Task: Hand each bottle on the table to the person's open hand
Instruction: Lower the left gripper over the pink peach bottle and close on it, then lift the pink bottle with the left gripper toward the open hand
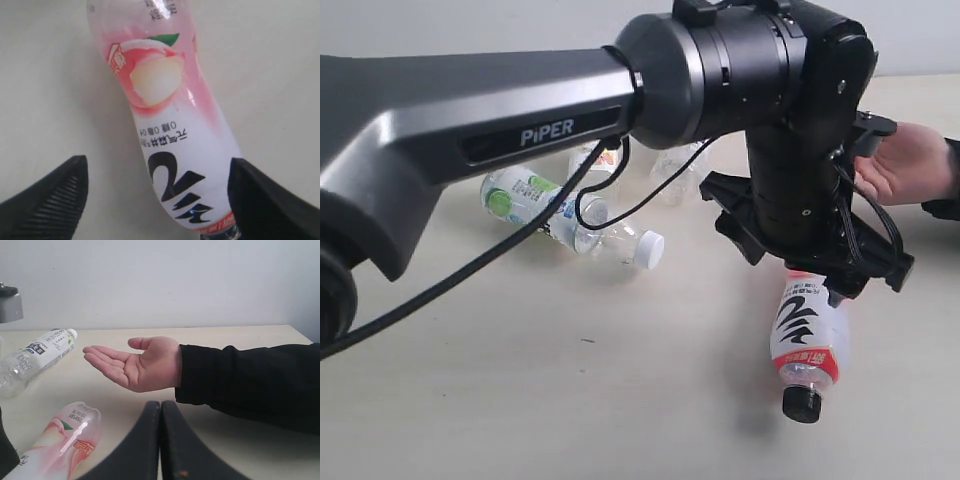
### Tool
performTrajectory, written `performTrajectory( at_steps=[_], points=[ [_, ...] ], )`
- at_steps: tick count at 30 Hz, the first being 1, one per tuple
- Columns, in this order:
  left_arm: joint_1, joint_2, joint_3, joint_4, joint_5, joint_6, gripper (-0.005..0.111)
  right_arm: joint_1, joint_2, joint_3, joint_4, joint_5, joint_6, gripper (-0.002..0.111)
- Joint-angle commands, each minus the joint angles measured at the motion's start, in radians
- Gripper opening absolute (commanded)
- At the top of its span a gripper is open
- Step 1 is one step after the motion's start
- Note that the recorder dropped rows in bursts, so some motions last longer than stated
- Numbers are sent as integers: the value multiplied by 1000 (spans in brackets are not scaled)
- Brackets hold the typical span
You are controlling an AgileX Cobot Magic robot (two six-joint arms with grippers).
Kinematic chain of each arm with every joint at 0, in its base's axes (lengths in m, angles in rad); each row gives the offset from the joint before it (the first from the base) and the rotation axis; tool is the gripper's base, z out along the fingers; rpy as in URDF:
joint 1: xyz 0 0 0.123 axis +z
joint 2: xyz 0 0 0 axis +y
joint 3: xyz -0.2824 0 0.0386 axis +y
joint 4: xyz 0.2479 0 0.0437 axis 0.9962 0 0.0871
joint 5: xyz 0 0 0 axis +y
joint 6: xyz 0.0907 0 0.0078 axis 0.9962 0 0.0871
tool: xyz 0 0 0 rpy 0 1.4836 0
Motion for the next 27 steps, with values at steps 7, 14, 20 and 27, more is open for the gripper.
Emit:
performTrajectory(
  at_steps=[7, 14, 20, 27],
  points=[
    [-47, 37, -7, 20, -133, -6, 74, -5, -5, 5, -5, -5, 6, 0],
    [-47, 39, -7, 138, -116, -63, 74, -5, -5, 5, -5, -5, 6, 0],
    [-57, 69, -7, 138, -125, -65, 74, -5, -5, 5, -5, -5, 6, 0],
    [-56, 133, -7, 134, -131, -94, 74, -5, -5, 5, -5, -5, 6, 0]
  ],
)
